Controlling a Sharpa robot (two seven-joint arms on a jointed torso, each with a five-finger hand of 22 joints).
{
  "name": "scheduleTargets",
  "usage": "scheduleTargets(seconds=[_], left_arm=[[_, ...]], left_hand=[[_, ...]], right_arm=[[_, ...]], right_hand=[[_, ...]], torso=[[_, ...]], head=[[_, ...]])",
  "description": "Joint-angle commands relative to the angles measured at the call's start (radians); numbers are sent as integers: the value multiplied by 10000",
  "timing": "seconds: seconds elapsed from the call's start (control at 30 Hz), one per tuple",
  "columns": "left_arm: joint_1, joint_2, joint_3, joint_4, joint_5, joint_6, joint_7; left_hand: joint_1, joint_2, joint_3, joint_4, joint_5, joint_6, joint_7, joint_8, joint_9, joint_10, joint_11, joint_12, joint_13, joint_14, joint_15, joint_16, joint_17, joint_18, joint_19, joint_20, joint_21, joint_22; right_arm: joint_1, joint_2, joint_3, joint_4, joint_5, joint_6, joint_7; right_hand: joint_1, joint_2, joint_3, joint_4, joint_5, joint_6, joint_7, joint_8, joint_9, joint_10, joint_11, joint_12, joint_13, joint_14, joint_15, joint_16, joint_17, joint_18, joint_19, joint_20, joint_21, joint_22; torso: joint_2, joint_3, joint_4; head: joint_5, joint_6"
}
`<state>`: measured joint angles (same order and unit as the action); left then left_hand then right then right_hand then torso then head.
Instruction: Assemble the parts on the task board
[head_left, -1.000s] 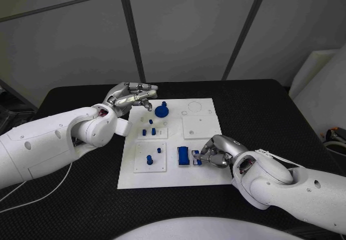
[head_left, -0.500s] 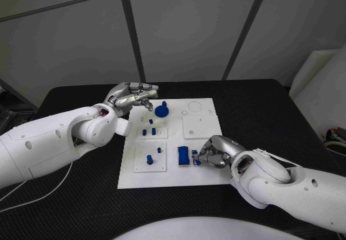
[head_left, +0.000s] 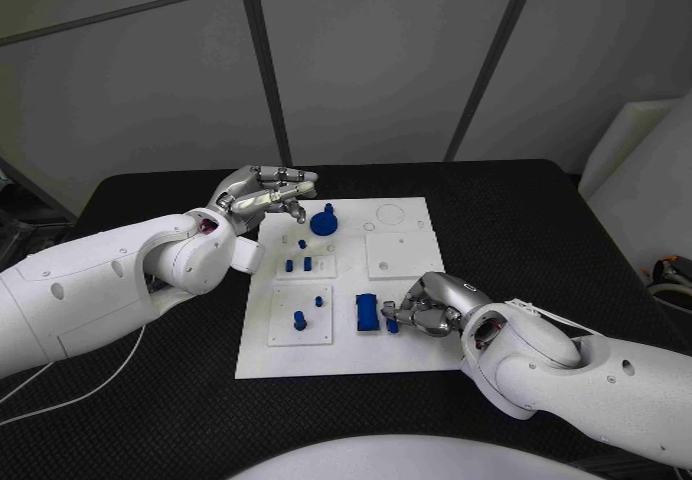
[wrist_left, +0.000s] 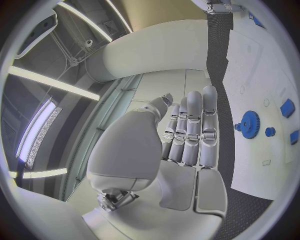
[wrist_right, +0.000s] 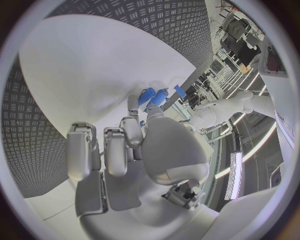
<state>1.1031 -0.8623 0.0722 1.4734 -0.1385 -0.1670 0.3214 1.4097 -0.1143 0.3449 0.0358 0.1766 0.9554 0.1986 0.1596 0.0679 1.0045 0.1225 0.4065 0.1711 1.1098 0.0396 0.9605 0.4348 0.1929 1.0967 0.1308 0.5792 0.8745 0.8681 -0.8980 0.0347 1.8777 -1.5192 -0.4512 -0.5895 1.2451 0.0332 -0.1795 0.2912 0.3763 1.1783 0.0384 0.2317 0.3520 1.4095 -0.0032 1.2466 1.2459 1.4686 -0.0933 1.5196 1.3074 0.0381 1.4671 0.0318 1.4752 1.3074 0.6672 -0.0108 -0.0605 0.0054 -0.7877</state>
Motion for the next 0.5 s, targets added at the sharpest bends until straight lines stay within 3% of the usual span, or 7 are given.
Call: scheduleTargets(seconds=[0.03,0.3,0.5], left_arm=[[16,4,5,11,-39,132,-11],[15,-11,5,1,-39,152,-45],[14,-16,5,-20,-39,165,-64]], left_hand=[[23,23,-28,11,-5,-69,-2,34,3,-69,-17,46,5,-52,1,-19,-10,-106,1,40,-52,-8],[23,23,-28,11,-5,-69,-2,34,3,-69,-17,46,5,-52,1,-19,-10,-106,1,40,-52,-8],[23,23,-28,11,-5,-69,-2,34,3,-69,-17,46,5,-52,1,-19,-10,-106,1,40,-52,-8]], right_arm=[[8,-51,0,74,14,-239,155],[8,-429,-5,309,38,-125,671],[8,-746,-9,545,141,282,1138]], right_hand=[[-119,-3,-93,3,-128,-35,44,44,19,382,-256,-56,907,872,41,63,1946,-61,364,-84,52,1421],[155,-125,-228,-64,-464,-93,44,90,65,354,-259,-107,896,869,35,54,1936,-55,349,-93,33,1403],[390,-227,-343,-104,-791,-123,49,136,105,348,-254,-117,907,872,39,62,1951,-55,345,-91,30,1404]], torso=[[3,1,-3],[-7,4,-8],[-13,3,-23]], head=[[-7,-3],[-11,-1],[-1,1]])
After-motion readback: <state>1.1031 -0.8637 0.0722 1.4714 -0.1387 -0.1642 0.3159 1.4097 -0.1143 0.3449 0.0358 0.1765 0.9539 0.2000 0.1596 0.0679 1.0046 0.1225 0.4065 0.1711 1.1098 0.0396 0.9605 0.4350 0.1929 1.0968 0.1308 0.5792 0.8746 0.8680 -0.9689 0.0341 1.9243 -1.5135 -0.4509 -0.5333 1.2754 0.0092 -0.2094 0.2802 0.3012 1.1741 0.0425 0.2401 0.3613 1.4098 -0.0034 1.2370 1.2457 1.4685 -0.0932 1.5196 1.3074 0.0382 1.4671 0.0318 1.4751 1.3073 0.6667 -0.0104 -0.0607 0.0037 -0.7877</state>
